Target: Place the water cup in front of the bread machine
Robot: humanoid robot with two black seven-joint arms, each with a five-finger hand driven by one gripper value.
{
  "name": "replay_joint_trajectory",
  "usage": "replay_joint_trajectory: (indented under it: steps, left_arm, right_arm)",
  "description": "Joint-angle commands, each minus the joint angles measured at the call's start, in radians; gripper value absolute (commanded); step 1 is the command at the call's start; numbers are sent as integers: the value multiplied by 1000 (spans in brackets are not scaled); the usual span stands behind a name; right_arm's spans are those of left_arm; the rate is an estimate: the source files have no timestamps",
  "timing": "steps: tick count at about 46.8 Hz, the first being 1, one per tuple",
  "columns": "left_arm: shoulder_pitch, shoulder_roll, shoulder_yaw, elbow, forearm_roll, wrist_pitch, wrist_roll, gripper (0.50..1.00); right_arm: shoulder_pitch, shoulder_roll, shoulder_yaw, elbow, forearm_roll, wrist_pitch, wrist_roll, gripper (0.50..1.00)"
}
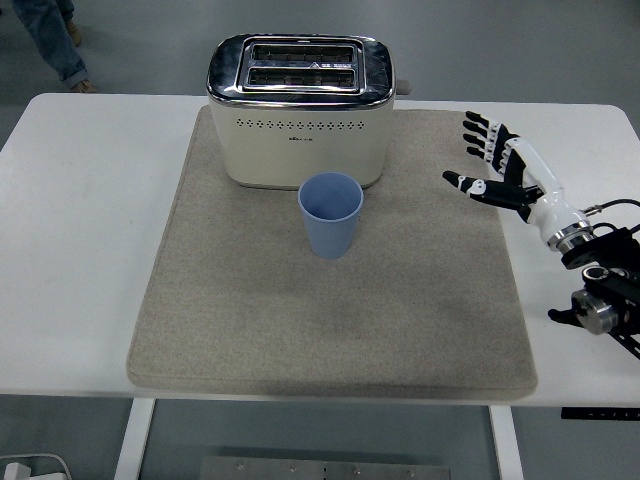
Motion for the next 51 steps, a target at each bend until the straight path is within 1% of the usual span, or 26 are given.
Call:
replay_joint_trajectory:
  steps: [1,5,8,11,16,21,31,43,51]
  left_arm:
    - [0,0,0,0,0,0,0,1000]
    - [0,0,0,-1,0,0,0,1000]
    - [0,0,0,-1,0,0,0,1000]
    - [0,0,0,0,0,0,0,1000]
    - [0,0,0,0,0,0,0,1000]
    - [0,0,0,-1,0,0,0,1000]
    - [0,0,0,-1,0,0,0,1000]
    - [0,0,0,0,0,0,0,1000]
    - [0,0,0,-1,0,0,0,1000]
  right_arm:
    - [35,19,14,-88,60,43,-27,911]
    - [80,62,15,-190,100,65,-65,911]
    - [115,96,15,-270,115,75,-71,911]
    - [155,125,15,-344,138,100,-80,911]
    - [224,176,15,-448,199,161,-125,911]
    - [268,222,15,-528,271,181,-158,911]
    - [281,251,14,-542,299,183,-234,911]
    - [270,260,14,-544,319,181,-258,911]
    - [262,273,14,-542,321,183,-258,911]
